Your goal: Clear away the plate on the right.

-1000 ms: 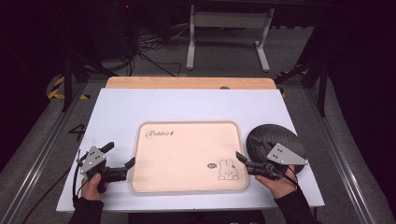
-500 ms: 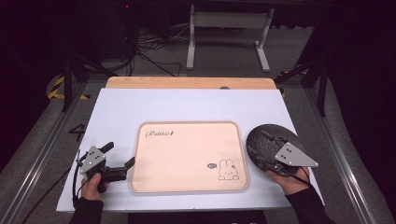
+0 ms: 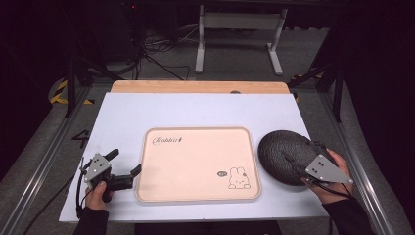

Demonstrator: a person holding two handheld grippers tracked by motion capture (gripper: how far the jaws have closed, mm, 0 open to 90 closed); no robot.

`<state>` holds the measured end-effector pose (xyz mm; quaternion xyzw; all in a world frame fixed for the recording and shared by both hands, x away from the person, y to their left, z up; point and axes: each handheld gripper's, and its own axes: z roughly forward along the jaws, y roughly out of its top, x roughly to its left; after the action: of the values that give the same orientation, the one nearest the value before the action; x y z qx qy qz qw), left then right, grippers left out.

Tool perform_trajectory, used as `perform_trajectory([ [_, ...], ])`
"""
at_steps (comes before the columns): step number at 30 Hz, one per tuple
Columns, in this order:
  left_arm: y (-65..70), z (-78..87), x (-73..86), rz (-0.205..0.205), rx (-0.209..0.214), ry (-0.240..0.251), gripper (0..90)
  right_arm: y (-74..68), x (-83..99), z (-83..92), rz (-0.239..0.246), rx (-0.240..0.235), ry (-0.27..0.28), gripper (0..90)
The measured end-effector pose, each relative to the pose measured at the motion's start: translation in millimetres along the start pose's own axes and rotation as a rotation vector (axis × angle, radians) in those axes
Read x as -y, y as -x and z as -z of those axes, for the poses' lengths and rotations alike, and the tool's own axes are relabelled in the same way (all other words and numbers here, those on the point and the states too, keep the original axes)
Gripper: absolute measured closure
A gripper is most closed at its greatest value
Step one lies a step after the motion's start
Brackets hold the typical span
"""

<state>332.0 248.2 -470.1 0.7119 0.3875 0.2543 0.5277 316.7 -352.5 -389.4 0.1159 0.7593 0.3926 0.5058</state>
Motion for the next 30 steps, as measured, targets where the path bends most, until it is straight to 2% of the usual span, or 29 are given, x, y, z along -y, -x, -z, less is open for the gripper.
perform_trajectory([
  [4, -0.2, -0.1, -0.1, 0.002, 0.001, -0.001, 0.4, 1.6, 5.9, 7.7, 0.101, 0.019, -0.011, 35.3],
  [5, -0.2, -0.2, -0.1, 0.002, 0.001, -0.002, 0.4, 1.3, 8.9, 9.7, 0.132, 0.012, -0.013, 35.3],
  [8, -0.2, -0.2, -0.2, 0.001, 0.000, -0.003, 0.4, 0.7, 11.6, 10.5, 0.159, 0.005, -0.015, 35.5],
  [14, -0.5, -0.3, -0.3, 0.000, 0.003, -0.006, 0.4, 2.0, 17.1, 11.1, 0.258, 0.017, -0.040, 37.0],
  [20, -0.5, -0.3, -0.3, 0.001, 0.003, -0.007, 0.4, 1.9, 20.6, 14.3, 0.294, 0.022, -0.049, 37.9],
  [30, -2.2, -0.1, -0.1, 0.028, 0.000, -0.003, 0.5, -5.0, 27.6, 20.9, 0.363, 0.027, -0.072, 38.5],
])
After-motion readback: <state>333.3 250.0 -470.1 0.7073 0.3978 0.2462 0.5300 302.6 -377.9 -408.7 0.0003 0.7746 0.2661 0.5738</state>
